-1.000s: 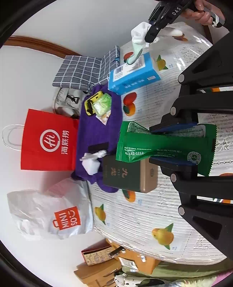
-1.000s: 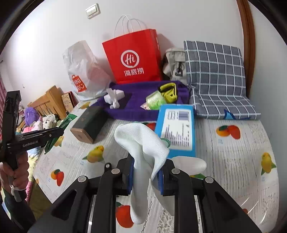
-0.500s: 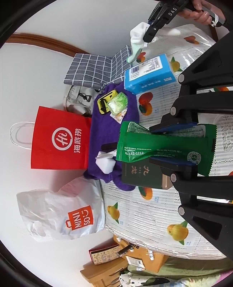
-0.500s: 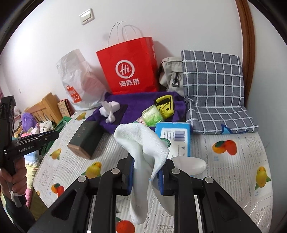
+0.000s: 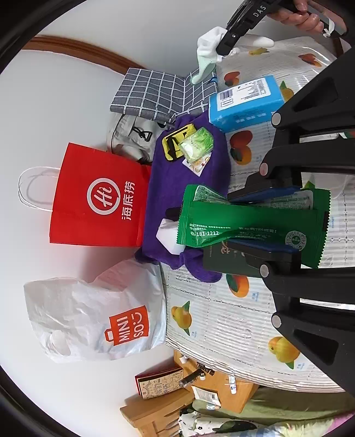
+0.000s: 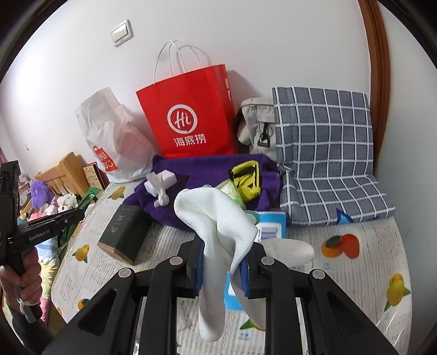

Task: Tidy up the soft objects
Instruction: 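Carry the green packet and white glove toward the purple towel with both tools, then open both tools to release the packet and glove onto the towel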

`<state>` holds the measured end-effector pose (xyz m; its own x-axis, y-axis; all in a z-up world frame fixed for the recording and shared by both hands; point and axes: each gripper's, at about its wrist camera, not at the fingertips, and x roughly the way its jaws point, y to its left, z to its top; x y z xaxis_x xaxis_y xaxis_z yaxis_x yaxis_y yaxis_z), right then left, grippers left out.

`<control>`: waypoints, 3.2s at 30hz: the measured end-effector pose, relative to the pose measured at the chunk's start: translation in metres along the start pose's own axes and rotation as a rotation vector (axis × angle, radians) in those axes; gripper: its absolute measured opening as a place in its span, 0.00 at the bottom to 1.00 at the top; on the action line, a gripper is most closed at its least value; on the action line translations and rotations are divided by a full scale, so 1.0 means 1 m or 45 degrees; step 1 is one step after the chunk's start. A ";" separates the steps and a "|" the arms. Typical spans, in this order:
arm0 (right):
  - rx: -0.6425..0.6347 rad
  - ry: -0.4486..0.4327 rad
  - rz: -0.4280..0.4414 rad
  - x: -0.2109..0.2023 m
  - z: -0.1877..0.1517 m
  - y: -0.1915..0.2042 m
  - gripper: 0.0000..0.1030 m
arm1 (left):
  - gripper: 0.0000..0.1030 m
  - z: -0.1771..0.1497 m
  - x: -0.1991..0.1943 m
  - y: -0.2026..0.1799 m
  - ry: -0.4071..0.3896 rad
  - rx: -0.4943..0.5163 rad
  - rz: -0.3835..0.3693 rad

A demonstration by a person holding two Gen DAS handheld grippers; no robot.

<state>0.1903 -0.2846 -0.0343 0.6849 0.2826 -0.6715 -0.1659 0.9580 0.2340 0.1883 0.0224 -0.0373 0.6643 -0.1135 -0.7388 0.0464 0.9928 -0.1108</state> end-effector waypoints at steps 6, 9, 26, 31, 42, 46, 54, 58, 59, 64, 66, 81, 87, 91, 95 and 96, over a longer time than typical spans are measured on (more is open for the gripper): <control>0.004 0.000 0.007 0.014 0.014 0.000 0.21 | 0.25 0.014 0.013 0.000 0.007 0.000 0.003; 0.003 0.002 0.015 0.023 0.023 0.001 0.21 | 0.25 0.021 0.019 0.000 0.009 0.000 0.006; -0.020 0.002 0.025 0.081 0.069 0.003 0.21 | 0.25 0.055 0.066 0.004 0.036 -0.006 0.015; -0.034 -0.001 0.013 0.098 0.084 -0.001 0.21 | 0.25 0.066 0.079 0.004 0.044 -0.004 0.027; -0.026 0.040 0.034 0.155 0.105 -0.015 0.21 | 0.25 0.079 0.109 -0.002 0.073 0.011 0.055; -0.028 0.088 0.045 0.176 0.105 -0.018 0.21 | 0.25 0.082 0.124 -0.004 0.084 0.007 0.048; -0.022 0.113 0.062 0.188 0.102 -0.030 0.21 | 0.25 0.093 0.152 -0.022 0.096 0.020 -0.006; -0.021 0.156 0.051 0.201 0.098 -0.033 0.21 | 0.25 0.094 0.170 -0.025 0.111 0.004 -0.035; -0.019 0.165 0.049 0.204 0.098 -0.033 0.21 | 0.25 0.094 0.175 -0.026 0.122 0.000 -0.042; -0.006 0.201 0.058 0.214 0.093 -0.035 0.21 | 0.25 0.094 0.190 -0.032 0.148 0.036 -0.075; -0.006 0.223 0.054 0.220 0.090 -0.034 0.21 | 0.25 0.093 0.196 -0.032 0.159 0.027 -0.094; -0.013 0.340 0.051 0.250 0.074 -0.030 0.25 | 0.25 0.088 0.219 -0.025 0.235 -0.023 -0.116; -0.020 0.337 0.038 0.252 0.075 -0.026 0.25 | 0.25 0.088 0.221 -0.025 0.244 -0.017 -0.089; -0.030 0.332 0.038 0.249 0.076 -0.025 0.31 | 0.26 0.087 0.222 -0.026 0.246 -0.015 -0.083; -0.036 0.323 0.035 0.247 0.077 -0.023 0.39 | 0.27 0.087 0.225 -0.026 0.256 -0.016 -0.082; -0.035 0.320 0.037 0.247 0.077 -0.023 0.44 | 0.28 0.087 0.224 -0.026 0.257 -0.021 -0.087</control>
<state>0.4180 -0.2408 -0.1512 0.4823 0.3101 -0.8193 -0.2044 0.9493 0.2389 0.4011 -0.0256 -0.1424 0.4970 -0.1879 -0.8472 0.0729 0.9819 -0.1750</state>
